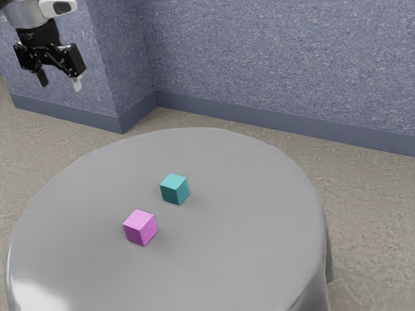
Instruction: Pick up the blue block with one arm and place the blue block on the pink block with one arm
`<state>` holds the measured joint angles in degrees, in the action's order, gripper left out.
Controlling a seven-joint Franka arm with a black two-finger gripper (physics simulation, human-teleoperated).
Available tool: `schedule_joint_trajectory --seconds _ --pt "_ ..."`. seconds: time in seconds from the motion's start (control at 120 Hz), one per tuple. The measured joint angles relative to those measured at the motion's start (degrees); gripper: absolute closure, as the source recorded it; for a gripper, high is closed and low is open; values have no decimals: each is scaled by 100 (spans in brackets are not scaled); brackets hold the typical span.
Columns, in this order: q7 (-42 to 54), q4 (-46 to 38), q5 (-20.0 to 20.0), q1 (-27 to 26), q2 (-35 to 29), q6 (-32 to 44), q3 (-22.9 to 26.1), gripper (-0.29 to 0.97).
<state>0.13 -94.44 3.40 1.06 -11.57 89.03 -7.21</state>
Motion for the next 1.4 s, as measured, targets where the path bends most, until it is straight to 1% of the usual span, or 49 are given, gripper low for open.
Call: schedule_joint_trajectory --seconds 0.142,0.225,0.267,0.308,0.342,0.45,0.517,0.617,0.808,0.875,0.967,1.092,1.225,1.4 --pt "5 -76 21 -8 -1 -9 52 0" --pt "7 -232 25 -3 112 51 126 0" --pt "8 -229 -57 -1 304 190 138 0" --pt "-4 -258 -285 -4 478 314 135 0" --pt "-25 -285 -377 -11 614 395 138 0" --pt "-88 -275 -600 -28 1373 786 160 0" --pt "-119 -213 -675 -33 1900 1173 188 0" --pt "-147 -149 -728 -23 2519 1760 289 0" --pt "-147 -68 -817 3 3319 2734 442 0" --pt "-149 -153 -911 6 3399 3007 459 0" --pt "-151 -624 -1082 -8 3326 3387 466 0" --pt "-147 -853 -1161 -43 3325 3759 571 0" --pt "-41 -1003 -1038 -51 3349 4047 662 0" --pt "119 -982 -847 -49 3531 4265 718 0"
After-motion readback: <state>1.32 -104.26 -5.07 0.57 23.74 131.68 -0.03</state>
